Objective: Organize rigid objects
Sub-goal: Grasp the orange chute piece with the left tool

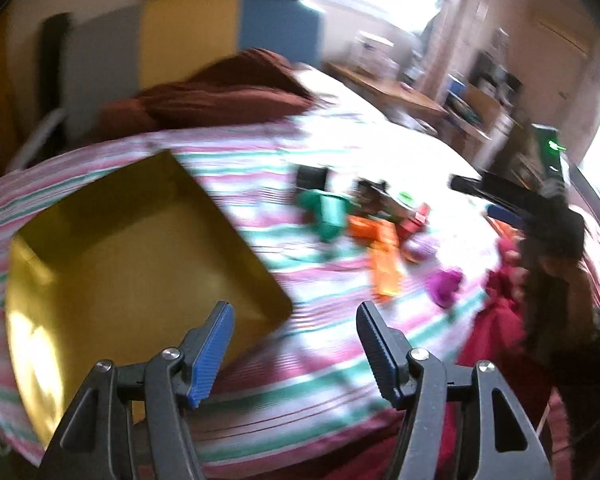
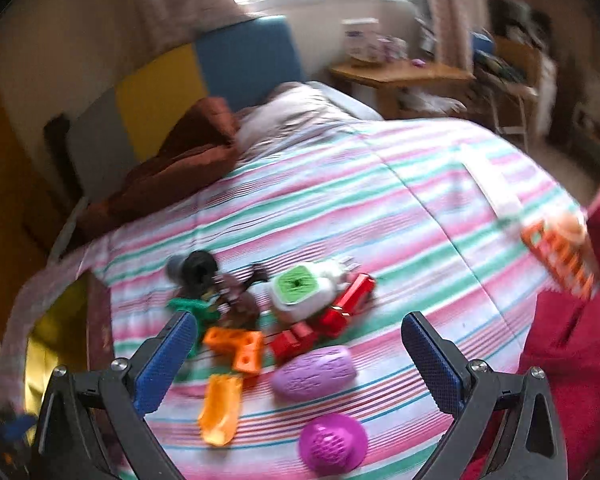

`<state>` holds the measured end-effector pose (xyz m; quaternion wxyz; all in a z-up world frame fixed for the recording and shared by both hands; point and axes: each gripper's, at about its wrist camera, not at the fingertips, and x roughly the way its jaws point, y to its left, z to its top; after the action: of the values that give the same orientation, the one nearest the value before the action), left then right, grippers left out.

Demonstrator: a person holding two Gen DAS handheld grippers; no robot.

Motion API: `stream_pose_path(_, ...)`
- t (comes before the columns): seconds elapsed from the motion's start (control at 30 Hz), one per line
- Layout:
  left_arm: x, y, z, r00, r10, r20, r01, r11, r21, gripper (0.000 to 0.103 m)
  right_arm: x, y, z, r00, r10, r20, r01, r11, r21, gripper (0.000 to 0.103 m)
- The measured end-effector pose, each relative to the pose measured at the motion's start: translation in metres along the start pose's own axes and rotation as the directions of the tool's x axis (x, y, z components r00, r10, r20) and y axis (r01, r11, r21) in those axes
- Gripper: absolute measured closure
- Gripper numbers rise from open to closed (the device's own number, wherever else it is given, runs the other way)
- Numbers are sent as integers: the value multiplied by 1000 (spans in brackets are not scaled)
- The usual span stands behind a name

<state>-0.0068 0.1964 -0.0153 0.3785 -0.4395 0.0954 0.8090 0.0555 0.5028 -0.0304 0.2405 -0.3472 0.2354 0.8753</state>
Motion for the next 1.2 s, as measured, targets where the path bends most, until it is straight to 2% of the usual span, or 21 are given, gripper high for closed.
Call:
stream_pose_path(0.1,22,-33,7,999,-40,-37,44,994,101,39,12,-21,-4,999,16,-36,-12,993,119,0)
stream_pose_path(0.13,30,-42,8,997,-49,-57,55,991,126,39,10,-26,-2,998,61,-19,-57,986,156,0)
stream_pose_path(0.2,52,-59,12,993,-74,-96,89,982,165,39,8,-29,-1,998,64,-1,-63,984,168,0)
stream_pose_path(0.33,94,-74,19,974,-123,-191,153,976,153,42,9,-32,-1,994,107,-5,-104,977,184,0)
stream_pose_path(0.5,129,-87,31,960,-127,-248,169,973,155,42,9,-32,-1,992,125,-9,-121,975,186,0)
stream_pose_path(0.57,139,-92,35,963,-111,-245,157,972,177,47,10,-34,-1,992,129,-10,-125,974,191,0)
stream_pose_path(0.63,155,-96,38,963,-87,-256,139,970,197,65,10,-35,-1,991,130,-9,-126,973,194,0)
stream_pose_path(0.7,169,-96,36,954,-89,-286,149,970,194,77,11,-35,-1,991,133,-13,-128,973,194,0)
stream_pose_path(0.83,161,-89,29,966,-105,-234,147,974,170,77,16,-32,0,992,118,-39,-109,978,175,0)
stream_pose_path(1.07,107,-68,18,985,-112,-131,129,984,126,77,30,-20,-4,989,90,-120,-76,991,109,0)
stream_pose_path(1.17,85,-60,13,990,-105,-93,116,986,119,77,45,-16,-9,967,114,-229,-92,990,103,1)
stream_pose_path(1.2,76,-55,11,992,-101,-77,110,987,116,77,50,-14,-11,954,113,-278,-91,992,93,4)
